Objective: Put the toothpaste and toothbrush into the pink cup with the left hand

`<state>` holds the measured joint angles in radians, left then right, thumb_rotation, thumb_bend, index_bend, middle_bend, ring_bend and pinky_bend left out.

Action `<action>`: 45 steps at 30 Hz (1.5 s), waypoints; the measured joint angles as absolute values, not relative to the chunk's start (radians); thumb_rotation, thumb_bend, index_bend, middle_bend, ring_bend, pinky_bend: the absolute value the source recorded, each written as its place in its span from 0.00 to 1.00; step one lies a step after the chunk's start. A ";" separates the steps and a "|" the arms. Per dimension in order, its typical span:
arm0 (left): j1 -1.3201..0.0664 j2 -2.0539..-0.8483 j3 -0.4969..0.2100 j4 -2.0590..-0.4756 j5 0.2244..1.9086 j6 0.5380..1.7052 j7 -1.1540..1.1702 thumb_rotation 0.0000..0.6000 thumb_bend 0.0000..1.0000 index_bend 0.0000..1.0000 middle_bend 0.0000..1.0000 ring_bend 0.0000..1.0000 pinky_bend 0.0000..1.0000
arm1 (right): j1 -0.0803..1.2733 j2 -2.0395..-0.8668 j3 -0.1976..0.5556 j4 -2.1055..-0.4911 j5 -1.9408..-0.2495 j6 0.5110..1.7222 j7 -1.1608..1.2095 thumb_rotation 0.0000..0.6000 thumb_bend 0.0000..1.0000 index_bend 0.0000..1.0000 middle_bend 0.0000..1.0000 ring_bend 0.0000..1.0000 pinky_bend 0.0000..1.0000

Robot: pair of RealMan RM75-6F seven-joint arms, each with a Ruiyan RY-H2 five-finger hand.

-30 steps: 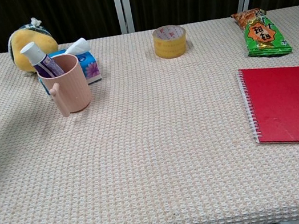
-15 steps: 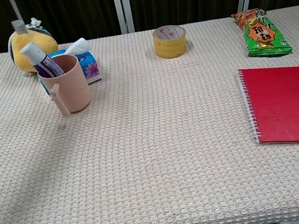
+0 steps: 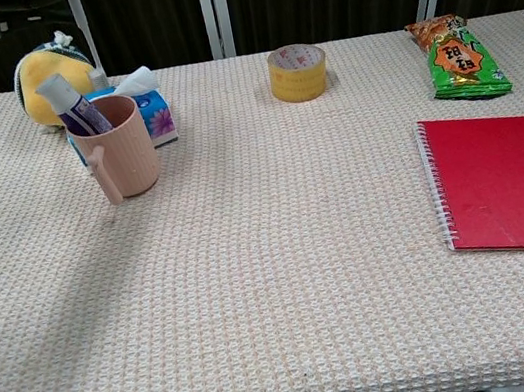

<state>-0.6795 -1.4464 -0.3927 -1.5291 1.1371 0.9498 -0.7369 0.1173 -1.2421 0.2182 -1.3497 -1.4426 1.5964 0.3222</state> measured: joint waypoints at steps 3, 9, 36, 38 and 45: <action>-0.680 -1.458 -0.389 -1.511 1.135 0.937 -0.750 1.00 0.35 0.64 0.36 0.12 0.22 | 0.118 -1.246 0.216 -1.345 -1.444 1.595 0.324 1.00 0.45 0.00 0.00 0.00 0.00; -0.682 -1.488 -0.380 -1.467 1.132 0.908 -0.771 1.00 0.35 0.64 0.36 0.12 0.22 | 0.120 -1.250 0.217 -1.343 -1.444 1.593 0.326 1.00 0.45 0.00 0.00 0.00 0.00; -0.624 -1.578 -0.341 -1.307 1.274 1.016 -0.901 1.00 0.31 0.06 0.13 0.06 0.19 | 0.117 -1.250 0.220 -1.341 -1.444 1.601 0.330 1.00 0.46 0.00 0.00 0.00 0.00; -0.611 -1.569 -0.340 -1.312 1.285 1.047 -0.899 1.00 0.31 0.07 0.13 0.06 0.19 | 0.116 -1.247 0.219 -1.342 -1.446 1.603 0.329 1.00 0.46 0.00 0.00 0.00 0.00; -0.519 -1.462 -0.302 -1.370 1.374 1.245 -0.755 0.97 0.31 0.12 0.13 0.06 0.20 | 0.102 -1.235 0.196 -1.342 -1.459 1.604 0.307 1.00 0.45 0.00 0.00 0.00 0.00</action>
<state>-0.5187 -1.4623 -0.3015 -1.3698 1.3743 1.2448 -0.7549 0.1019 -1.2350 0.1955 -1.3423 -1.4587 1.6044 0.3074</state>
